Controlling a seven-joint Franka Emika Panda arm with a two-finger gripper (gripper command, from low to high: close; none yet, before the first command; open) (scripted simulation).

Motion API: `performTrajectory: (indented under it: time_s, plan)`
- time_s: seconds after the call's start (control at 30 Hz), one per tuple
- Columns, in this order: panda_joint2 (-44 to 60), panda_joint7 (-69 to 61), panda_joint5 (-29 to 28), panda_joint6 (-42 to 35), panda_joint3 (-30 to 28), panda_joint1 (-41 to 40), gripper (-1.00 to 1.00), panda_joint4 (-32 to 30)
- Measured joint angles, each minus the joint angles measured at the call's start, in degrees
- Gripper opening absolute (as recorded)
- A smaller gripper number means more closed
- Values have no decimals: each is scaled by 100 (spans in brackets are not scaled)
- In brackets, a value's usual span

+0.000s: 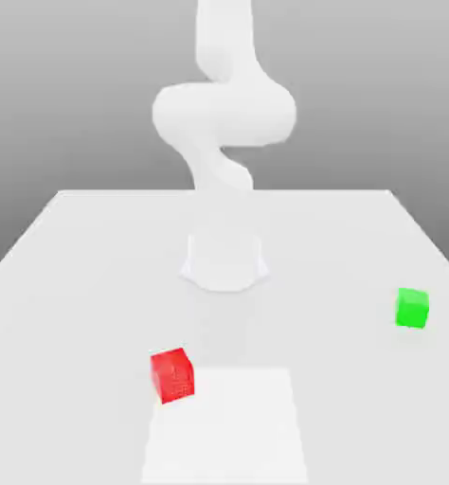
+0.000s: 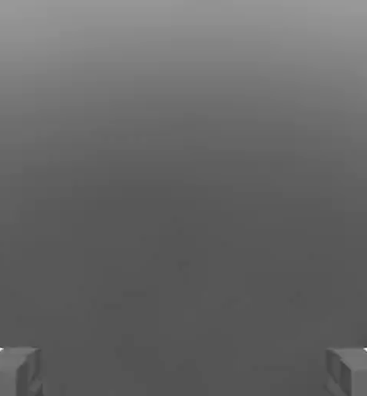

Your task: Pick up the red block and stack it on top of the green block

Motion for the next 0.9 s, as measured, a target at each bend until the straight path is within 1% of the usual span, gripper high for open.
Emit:
performTrajectory:
  time_s: [0.2,0.4,0.5,0.57,0.63,0.7,0.77,0.9]
  plan:
    - [1158,1564,-142,797,463,-757,0,-924]
    - [2355,3125,-227,1611,673,-1364,0,-1861]
    - [3035,3910,-143,2084,694,-1614,0,-2378]
    - [3541,4385,73,2447,657,-1712,0,-2757]
    - [3899,4609,128,2726,633,-1766,0,-2877]
    - [4195,4729,56,2972,608,-1778,0,-2867]
    - [4484,4866,-101,3216,558,-1769,0,-2830]
    - [5078,5095,-417,3721,260,-1544,0,-2758]
